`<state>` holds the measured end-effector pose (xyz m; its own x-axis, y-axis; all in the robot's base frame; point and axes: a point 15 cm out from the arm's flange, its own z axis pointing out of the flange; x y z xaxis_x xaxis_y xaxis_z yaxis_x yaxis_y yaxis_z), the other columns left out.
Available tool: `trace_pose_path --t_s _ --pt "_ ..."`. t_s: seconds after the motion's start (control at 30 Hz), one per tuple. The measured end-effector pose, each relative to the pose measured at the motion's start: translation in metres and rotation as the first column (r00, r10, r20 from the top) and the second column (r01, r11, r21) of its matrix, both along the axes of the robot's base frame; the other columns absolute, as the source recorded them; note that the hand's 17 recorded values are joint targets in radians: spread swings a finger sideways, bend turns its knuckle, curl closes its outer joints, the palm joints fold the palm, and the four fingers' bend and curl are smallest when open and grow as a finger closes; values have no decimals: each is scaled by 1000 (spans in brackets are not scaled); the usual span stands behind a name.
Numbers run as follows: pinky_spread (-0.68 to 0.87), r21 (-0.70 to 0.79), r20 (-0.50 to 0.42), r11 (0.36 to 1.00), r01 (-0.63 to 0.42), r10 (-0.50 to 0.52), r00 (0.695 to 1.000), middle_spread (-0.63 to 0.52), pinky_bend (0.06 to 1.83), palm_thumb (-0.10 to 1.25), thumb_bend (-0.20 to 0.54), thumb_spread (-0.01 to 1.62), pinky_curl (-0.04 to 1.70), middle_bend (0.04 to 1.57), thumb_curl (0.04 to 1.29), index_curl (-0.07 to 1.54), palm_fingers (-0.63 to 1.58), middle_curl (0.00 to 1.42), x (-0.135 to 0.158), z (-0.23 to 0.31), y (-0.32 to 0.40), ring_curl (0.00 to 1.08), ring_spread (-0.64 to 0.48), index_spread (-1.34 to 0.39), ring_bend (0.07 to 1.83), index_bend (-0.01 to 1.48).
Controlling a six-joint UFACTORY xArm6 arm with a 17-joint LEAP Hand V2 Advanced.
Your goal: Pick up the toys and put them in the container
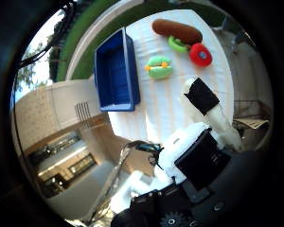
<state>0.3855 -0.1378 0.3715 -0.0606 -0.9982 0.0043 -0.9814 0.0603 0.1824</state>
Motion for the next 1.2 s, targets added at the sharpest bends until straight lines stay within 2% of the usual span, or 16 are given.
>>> trace_pose_path --t_s 0.07,0.13,0.23,0.27,0.43,0.57,0.73,0.8,0.83,0.9,0.93,1.0,1.07,1.13,1.2 --pt "416 -8 11 1000 8 -8 1000 31 392 705 -36 1246 259 171 369 336 238 301 28 -7 0 333 273 -153 255 145" --pt "416 -20 33 1000 14 -13 999 37 408 665 -48 1239 263 171 361 324 220 304 75 -33 2 338 273 -141 271 126" --pt "419 -33 63 999 37 -35 997 53 444 610 -46 1227 270 175 348 298 205 308 111 -61 3 346 276 -110 312 112" --pt "421 -41 89 997 65 -61 994 56 462 590 -43 1222 273 175 343 288 204 309 132 -80 6 348 280 -97 325 116" --pt "441 -52 147 993 105 -96 984 77 548 557 -33 1205 286 171 337 261 232 310 177 -131 12 359 295 -54 395 125" --pt "450 -49 70 991 121 -118 991 83 584 547 -29 1197 291 182 335 250 235 317 179 -188 23 365 301 -35 426 133" --pt "452 -52 25 986 160 -159 987 88 603 542 -27 1185 287 193 331 243 250 329 179 -223 21 369 300 -6 458 144" --pt "455 -52 17 984 169 -169 986 85 613 545 -25 1180 280 207 333 236 297 339 180 -230 18 370 304 8 492 140" --pt "462 -52 10 984 172 -172 985 66 640 565 -17 1176 282 233 337 229 401 350 180 -235 16 381 309 9 548 132" --pt "467 -51 0 983 175 -175 984 22 711 599 -11 1170 280 316 344 200 600 377 178 -239 15 393 293 -21 646 90" --pt "455 -51 1 983 179 -179 984 -24 847 650 -1 1163 320 429 360 156 819 422 178 -237 12 431 243 -82 775 41" --pt "441 -50 19 982 182 -182 983 -54 935 694 1 1158 363 543 376 104 917 481 179 -228 6 492 198 -132 940 24" --pt "421 -47 40 981 190 -189 981 -101 998 739 -3 1145 424 689 396 51 955 566 180 -214 3 576 143 -195 1126 88" --pt "402 -25 72 979 202 -200 977 -140 1107 791 -2 1133 491 804 417 1 998 644 183 -195 4 639 89 -261 1227 152" --pt "385 3 85 978 210 -210 974 -157 1168 816 -2 1125 520 840 428 -19 1028 674 183 -185 7 657 65 -294 1248 180"
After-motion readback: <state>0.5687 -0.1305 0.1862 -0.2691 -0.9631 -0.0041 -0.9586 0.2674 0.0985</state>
